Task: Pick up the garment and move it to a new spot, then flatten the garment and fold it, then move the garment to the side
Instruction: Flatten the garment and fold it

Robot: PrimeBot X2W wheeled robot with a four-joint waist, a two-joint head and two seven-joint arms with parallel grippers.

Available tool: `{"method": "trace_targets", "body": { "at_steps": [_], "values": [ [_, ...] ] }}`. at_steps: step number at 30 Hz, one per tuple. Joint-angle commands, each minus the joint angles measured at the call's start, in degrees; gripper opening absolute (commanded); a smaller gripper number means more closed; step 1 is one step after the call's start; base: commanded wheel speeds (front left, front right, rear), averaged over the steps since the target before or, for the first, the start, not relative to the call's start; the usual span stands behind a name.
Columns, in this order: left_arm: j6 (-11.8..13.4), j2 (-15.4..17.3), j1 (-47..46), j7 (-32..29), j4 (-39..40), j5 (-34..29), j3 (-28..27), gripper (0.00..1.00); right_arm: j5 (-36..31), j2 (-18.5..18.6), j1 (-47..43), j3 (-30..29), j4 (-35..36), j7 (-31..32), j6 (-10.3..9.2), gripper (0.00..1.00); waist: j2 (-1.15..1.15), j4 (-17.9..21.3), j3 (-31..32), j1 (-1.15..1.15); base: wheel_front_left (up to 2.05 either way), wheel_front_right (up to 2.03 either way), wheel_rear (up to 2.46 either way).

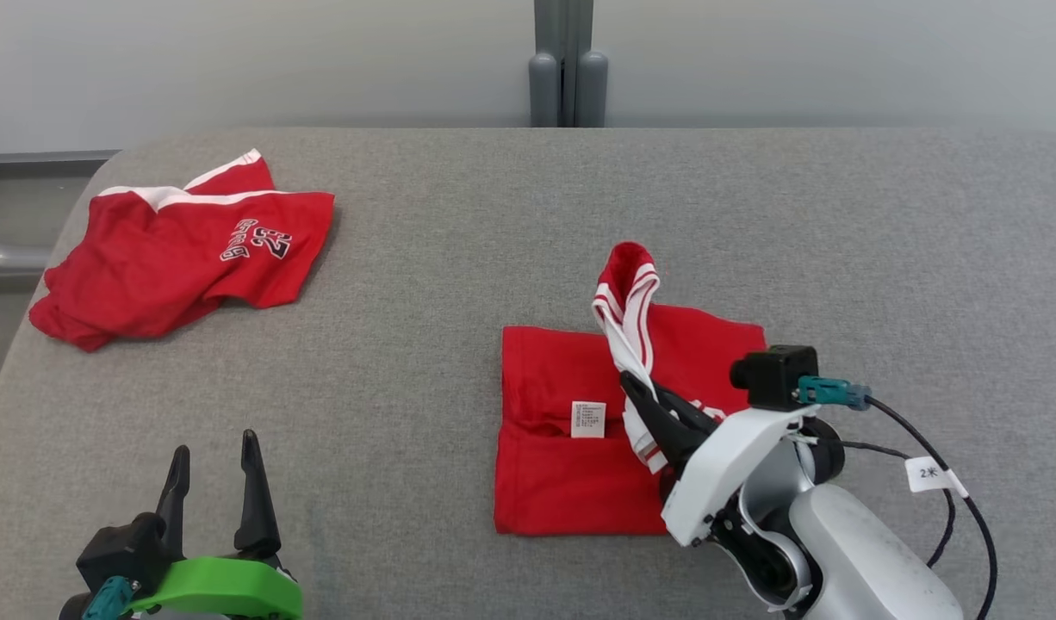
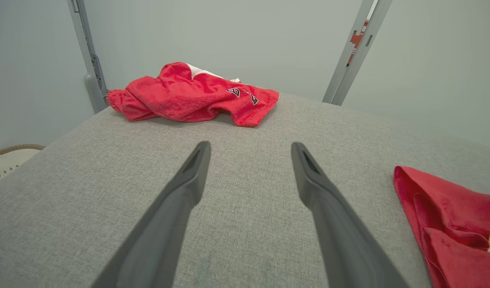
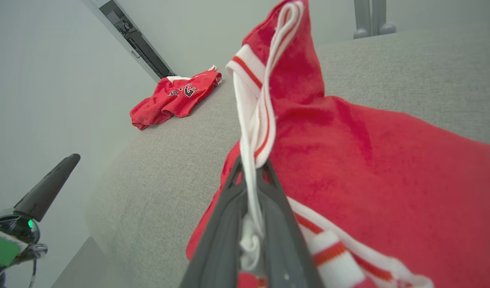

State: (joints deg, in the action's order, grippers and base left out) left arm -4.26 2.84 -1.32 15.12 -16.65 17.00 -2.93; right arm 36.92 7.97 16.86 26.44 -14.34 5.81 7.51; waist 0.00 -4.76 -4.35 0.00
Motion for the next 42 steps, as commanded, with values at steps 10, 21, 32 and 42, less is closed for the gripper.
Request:
{"method": "trace_targets", "body": {
  "at_steps": [10, 21, 32, 42],
  "values": [
    [0.69, 0.12, -0.97, 0.02, -0.5, 0.86, 1.23, 1.0, 1.51, -4.27, 3.93, 2.01, -7.76, -1.63, -0.02, 0.0, 0.0, -3.62, -0.86, 0.0, 0.0, 0.0, 0.0],
    [0.64, 0.13, -1.85, 0.02, -1.01, 0.95, 1.62, 1.0, 3.64, -5.03, 7.84, 4.34, -14.38, -7.65, -0.02, 1.0, 0.0, -3.42, -1.42, 0.0, 0.0, 0.0, 0.0],
    [0.22, 0.13, -0.41, 0.01, -0.76, -0.09, 0.68, 1.0, 0.5, 0.22, 9.35, -1.75, -14.81, -17.44, -0.02, 1.0, 0.0, -0.82, 0.43, 0.0, 0.0, 0.0, 0.0],
    [0.86, 0.13, 0.69, 0.02, 0.67, -0.9, 0.48, 1.0, -3.75, 6.05, 1.54, -9.87, -7.79, -20.95, -0.02, 1.0, 0.0, 1.18, 1.55, 0.0, 0.0, 0.0, 0.0]
  ]
}}
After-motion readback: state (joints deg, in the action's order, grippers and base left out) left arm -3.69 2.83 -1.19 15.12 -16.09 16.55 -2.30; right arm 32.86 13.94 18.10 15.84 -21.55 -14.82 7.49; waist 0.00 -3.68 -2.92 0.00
